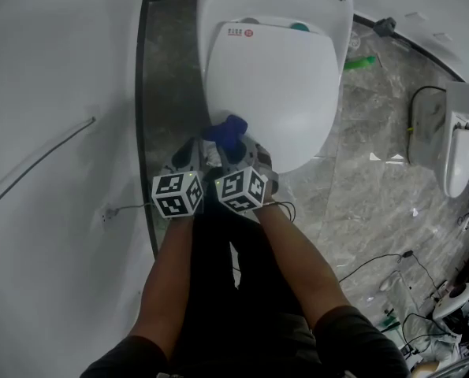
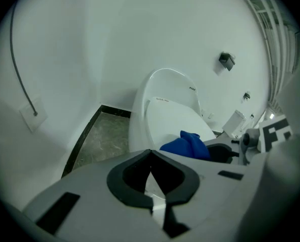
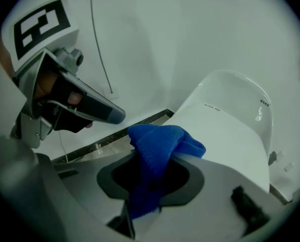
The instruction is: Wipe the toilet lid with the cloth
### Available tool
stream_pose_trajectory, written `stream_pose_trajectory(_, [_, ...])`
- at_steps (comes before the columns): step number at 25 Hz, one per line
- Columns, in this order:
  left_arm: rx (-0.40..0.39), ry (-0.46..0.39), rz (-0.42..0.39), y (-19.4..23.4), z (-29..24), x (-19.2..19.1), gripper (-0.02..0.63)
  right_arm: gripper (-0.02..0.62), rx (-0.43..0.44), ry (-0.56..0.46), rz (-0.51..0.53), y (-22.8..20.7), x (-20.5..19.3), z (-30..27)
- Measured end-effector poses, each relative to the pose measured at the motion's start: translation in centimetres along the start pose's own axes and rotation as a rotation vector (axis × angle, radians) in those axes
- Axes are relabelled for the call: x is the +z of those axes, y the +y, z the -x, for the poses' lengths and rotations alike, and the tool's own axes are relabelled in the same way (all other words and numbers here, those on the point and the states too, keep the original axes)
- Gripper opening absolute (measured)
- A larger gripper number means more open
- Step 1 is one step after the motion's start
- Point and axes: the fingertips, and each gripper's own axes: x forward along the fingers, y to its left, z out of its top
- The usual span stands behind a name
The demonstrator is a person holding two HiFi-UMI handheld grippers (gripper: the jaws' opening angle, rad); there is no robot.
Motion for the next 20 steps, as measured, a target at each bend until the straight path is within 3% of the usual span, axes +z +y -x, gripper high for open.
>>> stream_pose_trajectory(4, [-0.004,0.016,-0.007,-0.6,0.3,-1.0,0.011,0.103,-0.024,-0.007,0.064,0.0,-0.4,0.0])
stream_pose_trajectory(9, [-0.040,0.026,-0.012,-2.9,0.5,-1.6,0.011,0.103,-0.070,-0.036,0.046,-1.2,-1.5,1.2])
stream_pose_trajectory(20, [-0.110,0.032,-0.089,-7.6,-0.5,-1.6,0.011,0.103,-0.292,-0.140,-0.265,-8.2,-9.0,7.1])
